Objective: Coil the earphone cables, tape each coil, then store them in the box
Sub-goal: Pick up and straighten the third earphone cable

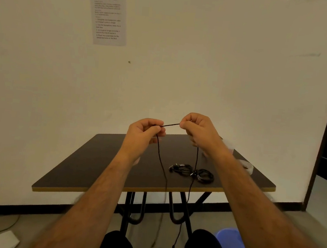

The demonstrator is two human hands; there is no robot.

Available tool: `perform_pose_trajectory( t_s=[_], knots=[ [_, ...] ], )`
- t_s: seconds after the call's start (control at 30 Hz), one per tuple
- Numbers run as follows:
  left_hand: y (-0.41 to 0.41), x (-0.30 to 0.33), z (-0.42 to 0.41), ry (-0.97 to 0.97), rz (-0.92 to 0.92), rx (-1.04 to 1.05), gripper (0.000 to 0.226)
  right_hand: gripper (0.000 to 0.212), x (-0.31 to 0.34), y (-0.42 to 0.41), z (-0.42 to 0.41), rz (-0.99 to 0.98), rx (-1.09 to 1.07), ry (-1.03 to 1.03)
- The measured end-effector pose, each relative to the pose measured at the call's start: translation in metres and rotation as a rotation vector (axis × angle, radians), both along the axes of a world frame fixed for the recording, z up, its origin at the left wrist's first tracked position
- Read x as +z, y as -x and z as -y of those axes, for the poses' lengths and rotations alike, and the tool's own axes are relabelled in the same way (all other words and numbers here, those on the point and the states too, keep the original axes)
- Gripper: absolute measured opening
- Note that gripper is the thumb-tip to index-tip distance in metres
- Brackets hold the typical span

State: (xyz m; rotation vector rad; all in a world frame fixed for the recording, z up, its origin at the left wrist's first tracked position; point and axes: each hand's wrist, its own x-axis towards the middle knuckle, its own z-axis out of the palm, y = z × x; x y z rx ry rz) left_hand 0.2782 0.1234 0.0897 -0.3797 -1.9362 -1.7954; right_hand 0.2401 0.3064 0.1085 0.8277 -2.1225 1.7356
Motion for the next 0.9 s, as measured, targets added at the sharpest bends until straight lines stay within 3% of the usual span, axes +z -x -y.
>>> perform_pose_trajectory(
  t_s=[0.13,0.2,0.4,0.53,0.7,0.9],
  knots=[
    [0.000,0.001,-0.004,-0.002,-0.005,-0.068,0.023,0.006,-0.001,-0.001,0.004,0.129,0.165,-0.066],
    [0.001,0.002,-0.005,0.033,-0.025,-0.070,0.026,0.013,-0.003,-0.003,0.005,0.142,0.204,-0.071],
    [0.001,-0.001,-0.003,0.159,-0.045,0.008,0.026,0.019,-0.005,0.000,0.005,-0.014,0.054,-0.060],
    [-0.001,0.003,-0.003,0.004,0.006,-0.006,0.026,0.019,-0.004,-0.001,0.004,-0.059,0.053,-0.129],
    [-0.007,0.010,-0.001,-0.291,0.120,-0.299,0.025,0.017,-0.003,-0.004,0.004,0.048,0.123,-0.147],
    [-0.011,0.010,0.002,-0.267,0.147,-0.455,0.022,0.015,-0.006,-0.004,0.006,0.024,0.140,-0.176]
  ],
)
